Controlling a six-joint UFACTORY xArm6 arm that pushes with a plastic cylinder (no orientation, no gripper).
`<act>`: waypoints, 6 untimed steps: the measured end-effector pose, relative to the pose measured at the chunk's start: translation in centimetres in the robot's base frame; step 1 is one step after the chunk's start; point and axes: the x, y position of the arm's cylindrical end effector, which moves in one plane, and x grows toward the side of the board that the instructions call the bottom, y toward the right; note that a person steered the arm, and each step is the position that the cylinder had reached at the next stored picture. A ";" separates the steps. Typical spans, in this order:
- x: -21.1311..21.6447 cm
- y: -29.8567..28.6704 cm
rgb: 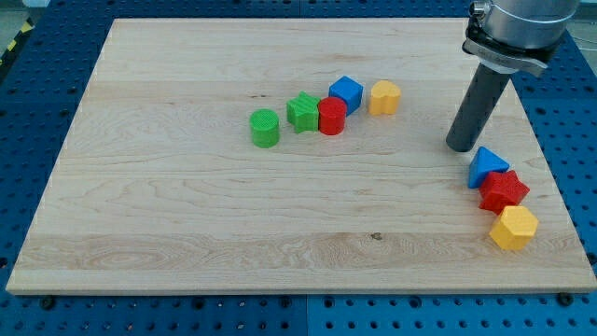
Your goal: Slide the blue triangle into the red star
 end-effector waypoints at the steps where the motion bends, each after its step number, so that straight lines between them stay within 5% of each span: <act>1: 0.0 -1.6; 6: 0.5 2.8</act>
